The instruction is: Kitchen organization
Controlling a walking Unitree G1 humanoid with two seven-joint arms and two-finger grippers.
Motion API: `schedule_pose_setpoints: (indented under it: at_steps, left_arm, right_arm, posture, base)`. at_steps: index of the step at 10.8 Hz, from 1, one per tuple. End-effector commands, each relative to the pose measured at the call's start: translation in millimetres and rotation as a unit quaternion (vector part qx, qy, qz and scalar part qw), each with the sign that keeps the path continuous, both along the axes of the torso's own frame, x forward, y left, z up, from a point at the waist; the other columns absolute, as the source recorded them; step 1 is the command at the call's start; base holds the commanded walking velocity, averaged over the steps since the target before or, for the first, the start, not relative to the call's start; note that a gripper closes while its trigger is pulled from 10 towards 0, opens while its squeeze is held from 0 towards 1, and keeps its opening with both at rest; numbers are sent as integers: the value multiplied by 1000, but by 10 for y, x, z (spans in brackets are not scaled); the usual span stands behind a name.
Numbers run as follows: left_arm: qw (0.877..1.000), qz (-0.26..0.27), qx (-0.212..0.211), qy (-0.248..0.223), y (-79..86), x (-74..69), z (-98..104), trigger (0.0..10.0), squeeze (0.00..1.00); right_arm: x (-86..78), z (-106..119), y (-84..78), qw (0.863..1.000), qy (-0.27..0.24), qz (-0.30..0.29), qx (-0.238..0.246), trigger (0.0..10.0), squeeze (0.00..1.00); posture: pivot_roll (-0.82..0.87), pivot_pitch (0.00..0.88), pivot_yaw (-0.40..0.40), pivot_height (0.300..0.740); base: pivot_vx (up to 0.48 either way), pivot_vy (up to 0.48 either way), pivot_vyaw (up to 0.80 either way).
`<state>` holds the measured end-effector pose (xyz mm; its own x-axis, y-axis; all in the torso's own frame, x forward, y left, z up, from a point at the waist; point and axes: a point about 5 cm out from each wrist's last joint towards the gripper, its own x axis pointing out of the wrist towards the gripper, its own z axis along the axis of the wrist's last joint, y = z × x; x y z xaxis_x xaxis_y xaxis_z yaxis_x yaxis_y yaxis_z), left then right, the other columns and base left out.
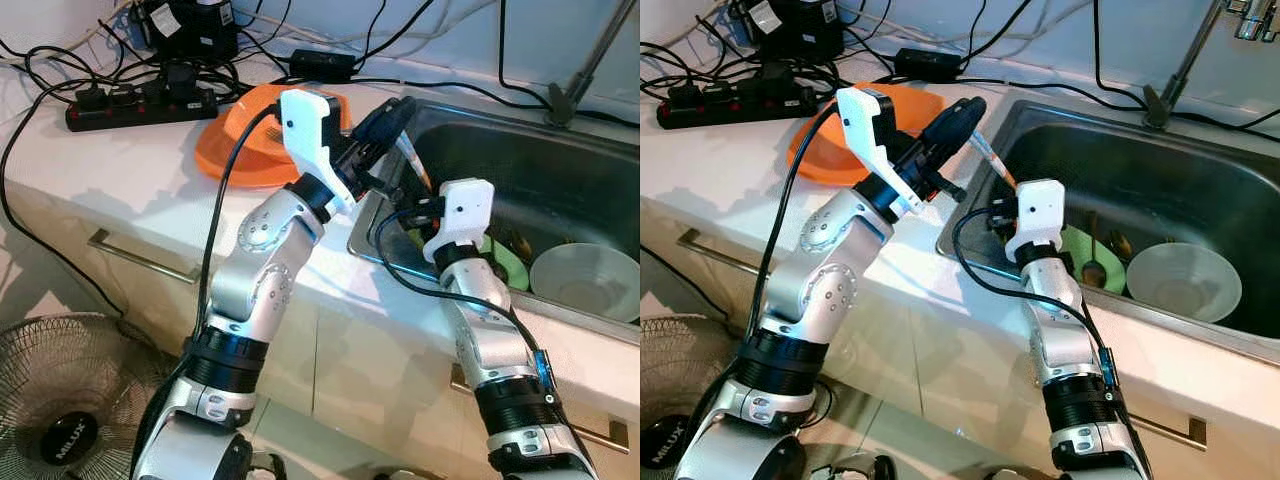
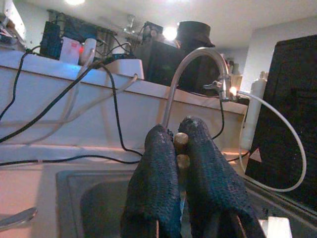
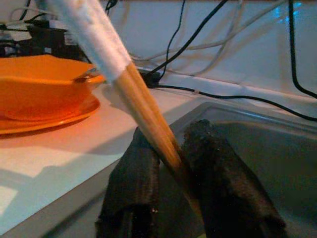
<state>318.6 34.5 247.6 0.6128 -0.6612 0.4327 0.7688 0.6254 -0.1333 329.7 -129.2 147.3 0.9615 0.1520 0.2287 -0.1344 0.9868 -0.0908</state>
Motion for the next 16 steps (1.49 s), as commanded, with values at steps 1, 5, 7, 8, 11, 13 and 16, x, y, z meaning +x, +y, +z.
schedule_pose_setpoints:
  at_steps: [1, 5, 7, 8, 11, 13, 16]
  left_arm:
    - [1000, 6, 2, -3, 19, 3, 3, 10000, 0]
    - [1000, 13, -8, 11, 35, 36, -12, 10000, 1000]
    - [999, 12, -29, 21, 61, 48, 10, 10000, 1000]
    - [999, 13, -34, 23, 74, 54, 13, 10000, 1000]
    - [999, 17, -36, 35, 113, 61, -30, 10000, 1000]
    - [996, 41, 52, 58, 132, 47, -360, 10000, 0]
    - [992, 56, 78, 80, 171, 20, -528, 10000, 0]
  right_arm:
    - [11, 28, -31, 1000, -7, -7, 15, 0, 0]
    - [21, 31, -32, 1000, -7, -8, 15, 0, 0]
    - [19, 28, -35, 1000, -6, -10, 15, 0, 0]
    - [20, 21, -34, 1000, -5, -10, 15, 0, 0]
    - [42, 16, -68, 1000, -1, -17, 7, 0, 0]
    - [176, 122, -273, 999, 1, -52, 7, 8471, 0]
    - [287, 189, -368, 998, 4, -63, -2, 10000, 0]
  posture:
    - [48, 38, 26, 740]
    - [49, 44, 27, 740]
    - [50, 46, 26, 740]
    - [50, 46, 26, 740]
    - [51, 52, 28, 740]
    - [52, 56, 25, 740]
    - [62, 55, 20, 740]
  base:
    - [0, 0, 0]
    - [0, 0, 0]
    - [0, 0, 0]
    - [0, 0, 0]
    - [0, 0, 0]
    - [0, 0, 0]
    - [0, 0, 0]
